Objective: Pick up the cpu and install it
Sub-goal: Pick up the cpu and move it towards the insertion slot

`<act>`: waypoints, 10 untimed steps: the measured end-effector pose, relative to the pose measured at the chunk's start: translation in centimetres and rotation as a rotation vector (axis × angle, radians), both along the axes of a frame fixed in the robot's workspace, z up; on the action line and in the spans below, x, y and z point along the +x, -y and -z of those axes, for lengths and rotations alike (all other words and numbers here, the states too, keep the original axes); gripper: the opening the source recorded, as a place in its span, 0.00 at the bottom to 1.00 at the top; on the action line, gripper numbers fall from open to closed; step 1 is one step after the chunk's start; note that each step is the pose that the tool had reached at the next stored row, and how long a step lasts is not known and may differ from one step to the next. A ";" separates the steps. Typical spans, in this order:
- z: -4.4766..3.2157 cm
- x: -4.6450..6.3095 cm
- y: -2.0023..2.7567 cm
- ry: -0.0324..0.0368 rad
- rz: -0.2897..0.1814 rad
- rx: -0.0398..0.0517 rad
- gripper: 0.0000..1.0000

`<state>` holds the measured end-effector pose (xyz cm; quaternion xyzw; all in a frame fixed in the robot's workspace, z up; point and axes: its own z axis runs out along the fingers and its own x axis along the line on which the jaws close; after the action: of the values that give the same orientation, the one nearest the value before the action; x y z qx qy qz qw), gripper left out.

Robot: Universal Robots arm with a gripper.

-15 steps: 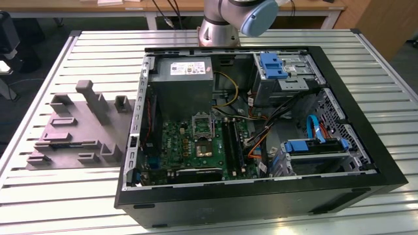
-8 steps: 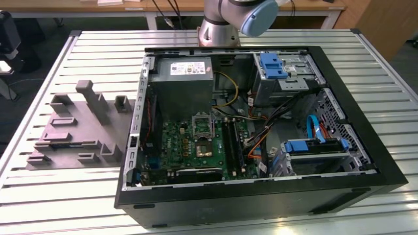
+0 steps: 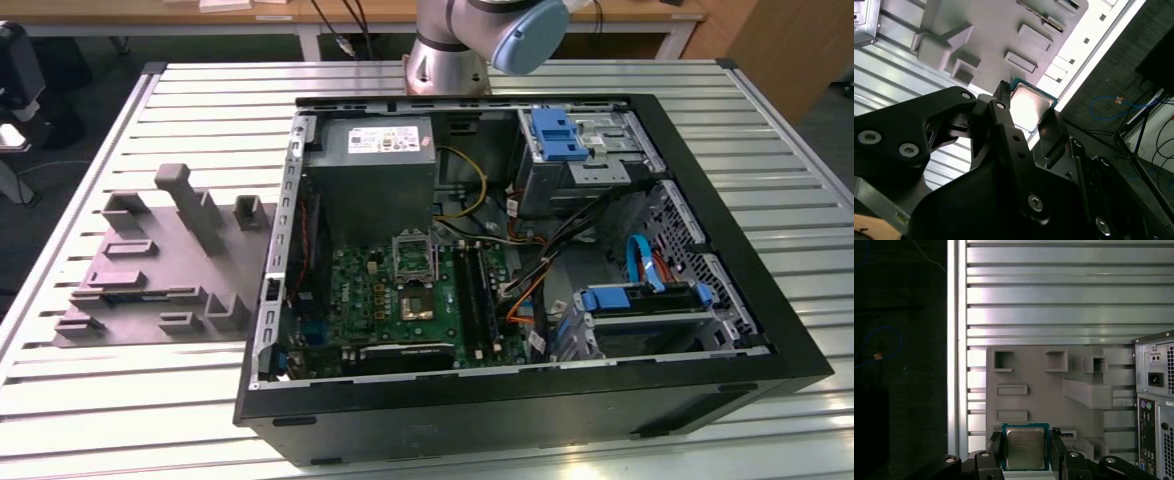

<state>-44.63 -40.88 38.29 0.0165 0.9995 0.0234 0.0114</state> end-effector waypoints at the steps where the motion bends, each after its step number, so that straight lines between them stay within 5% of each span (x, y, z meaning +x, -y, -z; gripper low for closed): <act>1: 0.00 0.0 0.00 -0.0001 0.000 0.0000 0.47; 10: 0.00 0.3 0.00 -0.0001 0.000 -0.0001 0.47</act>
<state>-44.36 -40.88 38.30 0.0164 0.9995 0.0234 0.0114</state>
